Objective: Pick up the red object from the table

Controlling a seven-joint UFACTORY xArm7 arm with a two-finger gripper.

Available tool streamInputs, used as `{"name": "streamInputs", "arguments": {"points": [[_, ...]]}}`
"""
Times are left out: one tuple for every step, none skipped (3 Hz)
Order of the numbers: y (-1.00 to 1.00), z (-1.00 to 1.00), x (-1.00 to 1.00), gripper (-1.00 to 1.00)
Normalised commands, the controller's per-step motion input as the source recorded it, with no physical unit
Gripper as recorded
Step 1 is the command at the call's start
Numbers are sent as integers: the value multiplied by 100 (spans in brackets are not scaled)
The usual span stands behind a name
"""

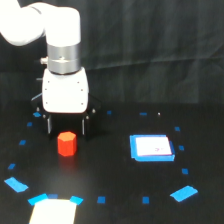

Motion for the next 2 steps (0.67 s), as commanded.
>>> {"name": "streamInputs", "arguments": {"points": [[-50, -61, 5, 65], [-42, -56, -10, -18]]}}
